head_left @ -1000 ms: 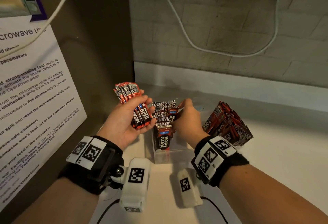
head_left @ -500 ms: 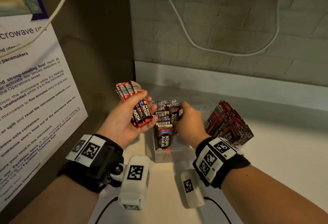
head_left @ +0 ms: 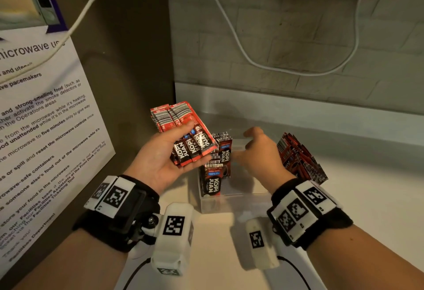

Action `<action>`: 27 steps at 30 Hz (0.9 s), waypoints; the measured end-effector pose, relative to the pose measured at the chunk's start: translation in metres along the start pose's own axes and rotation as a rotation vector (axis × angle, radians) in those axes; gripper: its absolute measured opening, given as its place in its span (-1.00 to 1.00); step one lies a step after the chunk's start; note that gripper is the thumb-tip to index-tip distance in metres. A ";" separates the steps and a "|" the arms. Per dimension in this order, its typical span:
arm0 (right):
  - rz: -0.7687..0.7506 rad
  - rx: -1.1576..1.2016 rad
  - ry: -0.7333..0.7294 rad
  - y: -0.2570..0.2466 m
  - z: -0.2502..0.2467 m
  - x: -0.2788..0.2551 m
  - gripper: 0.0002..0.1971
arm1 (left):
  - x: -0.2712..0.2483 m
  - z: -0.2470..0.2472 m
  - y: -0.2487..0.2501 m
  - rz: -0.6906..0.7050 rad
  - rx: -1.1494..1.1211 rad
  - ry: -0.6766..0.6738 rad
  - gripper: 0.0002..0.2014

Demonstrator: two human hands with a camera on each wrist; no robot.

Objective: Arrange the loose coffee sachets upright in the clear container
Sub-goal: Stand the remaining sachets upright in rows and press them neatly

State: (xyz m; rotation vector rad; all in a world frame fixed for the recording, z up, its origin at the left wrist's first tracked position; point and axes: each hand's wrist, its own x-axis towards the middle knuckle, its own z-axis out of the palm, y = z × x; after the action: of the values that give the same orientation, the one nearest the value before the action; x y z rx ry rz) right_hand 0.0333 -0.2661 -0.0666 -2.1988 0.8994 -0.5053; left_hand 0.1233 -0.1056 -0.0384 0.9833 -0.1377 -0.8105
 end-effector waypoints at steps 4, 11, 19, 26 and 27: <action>-0.036 0.510 0.063 -0.017 -0.019 -0.011 -0.78 | -0.002 0.010 -0.003 0.024 0.044 -0.053 -0.62; -0.135 0.678 -0.245 -0.042 -0.029 -0.029 -0.80 | -0.006 0.027 -0.013 0.025 0.203 -0.127 -0.63; -0.032 0.743 -0.248 -0.042 -0.027 -0.032 -0.91 | -0.006 0.025 -0.011 -0.027 0.128 -0.020 -0.70; -0.010 0.788 -0.276 -0.043 -0.024 -0.035 -0.85 | -0.006 0.026 -0.011 0.014 0.118 0.006 -0.69; -0.006 0.786 -0.274 -0.043 -0.025 -0.035 -0.87 | -0.005 0.026 -0.012 0.019 0.126 0.005 -0.69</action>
State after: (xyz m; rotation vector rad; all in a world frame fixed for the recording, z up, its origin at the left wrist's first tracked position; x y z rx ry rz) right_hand 0.0152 -0.2299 -0.0215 -1.4987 0.4345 -0.4453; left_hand 0.1016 -0.1232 -0.0313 1.1012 -0.1960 -0.7888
